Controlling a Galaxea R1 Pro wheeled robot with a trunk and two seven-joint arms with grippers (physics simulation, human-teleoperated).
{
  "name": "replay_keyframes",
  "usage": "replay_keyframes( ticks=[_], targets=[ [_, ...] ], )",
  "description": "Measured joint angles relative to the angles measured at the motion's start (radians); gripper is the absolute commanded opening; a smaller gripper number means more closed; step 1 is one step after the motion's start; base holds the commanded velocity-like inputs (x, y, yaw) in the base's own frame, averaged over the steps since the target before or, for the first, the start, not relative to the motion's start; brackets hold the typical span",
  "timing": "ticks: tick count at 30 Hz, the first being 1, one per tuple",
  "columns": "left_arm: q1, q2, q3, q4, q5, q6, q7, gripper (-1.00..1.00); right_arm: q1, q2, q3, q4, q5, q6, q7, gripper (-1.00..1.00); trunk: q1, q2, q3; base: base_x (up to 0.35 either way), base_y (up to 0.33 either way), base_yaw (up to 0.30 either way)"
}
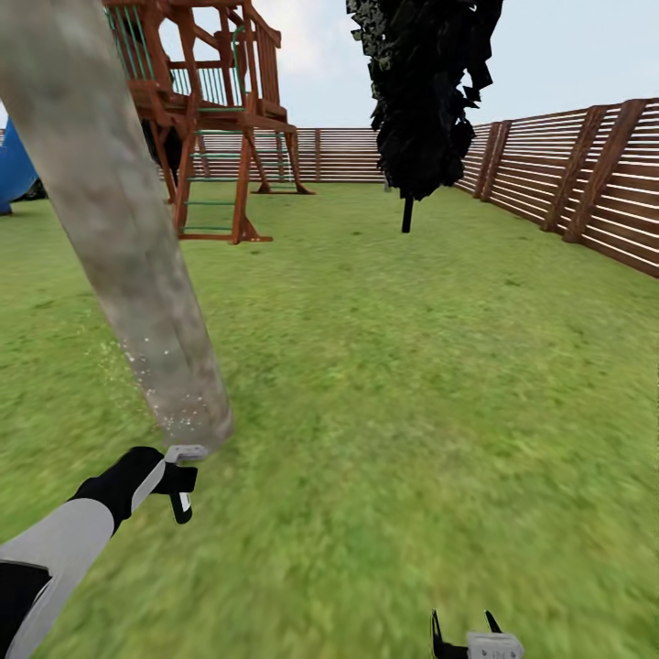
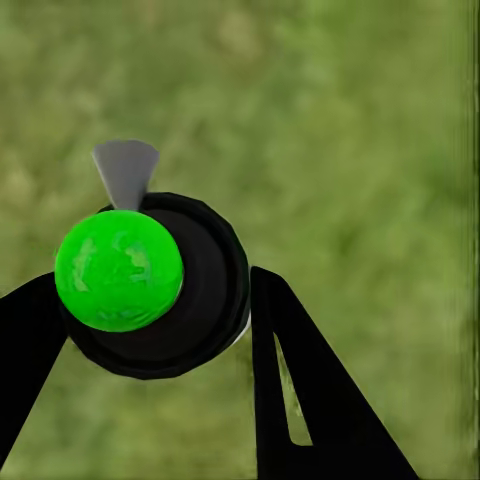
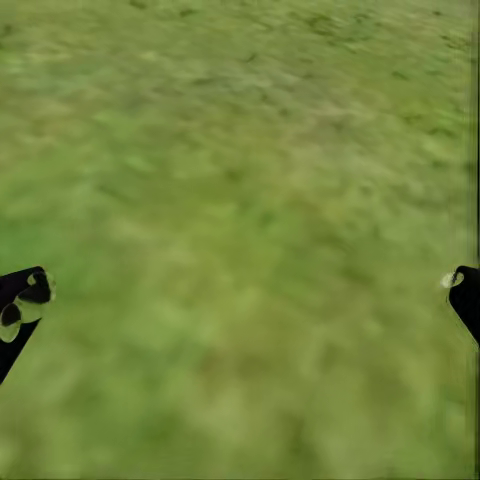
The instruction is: In the garden, pick up the pesticide atomizer on the floor and spray pesticide onto both trees until each tree trunk is fully covered.
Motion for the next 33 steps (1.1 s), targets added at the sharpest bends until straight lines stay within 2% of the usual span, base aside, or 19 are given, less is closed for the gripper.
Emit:
replay_keyframes(
  ticks=[28, 33],
  targets=[
    [0.0, -0.004, 0.0, -0.001, 0.001, -0.001, 0.0, -1.0, 0.0, 0.0, 0.0, 0.0, 0.0, 0.0, 0.0, 1.0, 0.0, 0.0, 0.0, 0.127, -0.271, 0.264],
    [0.0, -0.003, 0.0, 0.0, 0.0, 0.0, 0.0, -1.0, 0.0, 0.001, 0.0, 0.0, 0.0, 0.0, 0.0, 1.0, 0.0, 0.0, 0.0, 0.127, -0.271, 0.031]
  ],
)
